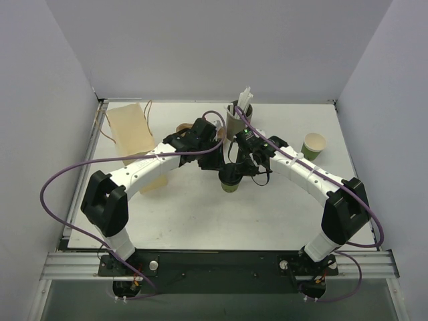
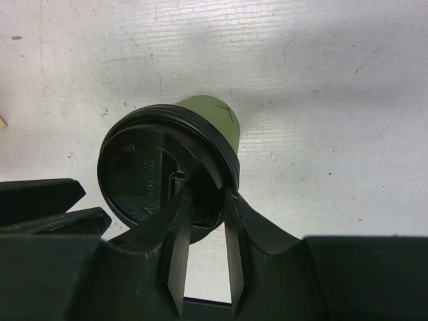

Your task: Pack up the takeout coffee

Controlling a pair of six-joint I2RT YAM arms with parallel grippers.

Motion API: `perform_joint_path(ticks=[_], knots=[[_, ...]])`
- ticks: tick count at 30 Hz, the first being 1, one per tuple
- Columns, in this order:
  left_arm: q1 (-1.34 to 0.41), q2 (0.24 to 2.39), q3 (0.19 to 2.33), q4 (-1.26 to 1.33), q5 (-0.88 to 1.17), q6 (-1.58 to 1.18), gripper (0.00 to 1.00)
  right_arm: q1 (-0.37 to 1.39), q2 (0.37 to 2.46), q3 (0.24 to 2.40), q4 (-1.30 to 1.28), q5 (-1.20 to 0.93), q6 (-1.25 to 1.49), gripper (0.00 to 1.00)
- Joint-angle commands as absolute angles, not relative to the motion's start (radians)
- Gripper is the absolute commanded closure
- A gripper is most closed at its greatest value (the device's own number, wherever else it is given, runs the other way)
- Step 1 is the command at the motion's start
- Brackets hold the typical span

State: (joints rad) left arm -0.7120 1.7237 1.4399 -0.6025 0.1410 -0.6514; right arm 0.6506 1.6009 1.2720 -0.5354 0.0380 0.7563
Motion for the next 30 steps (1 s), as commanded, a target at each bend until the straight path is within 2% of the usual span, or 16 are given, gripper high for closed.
perform_joint_path(ticks=[1, 11, 21, 30], knots=[[-0.703, 1.684, 1.440, -0.581, 0.170, -0.672, 0.57, 0.663, 1.640, 1.276, -0.627, 0.061, 0.765, 0.78], [-0.712, 1.710, 1.405, -0.609, 0.155, -0.724, 0.66, 0.663, 1.647, 1.275, -0.627, 0.060, 0.764, 0.78], [-0.713, 1.740, 1.362, -0.581, 0.160, -0.750, 0.67, 0.664, 1.648, 1.272, -0.627, 0.055, 0.764, 0.78], [-0.716, 1.789, 1.365, -0.609, 0.098, -0.730, 0.76, 0.666, 1.643, 1.255, -0.624, 0.054, 0.765, 0.78]])
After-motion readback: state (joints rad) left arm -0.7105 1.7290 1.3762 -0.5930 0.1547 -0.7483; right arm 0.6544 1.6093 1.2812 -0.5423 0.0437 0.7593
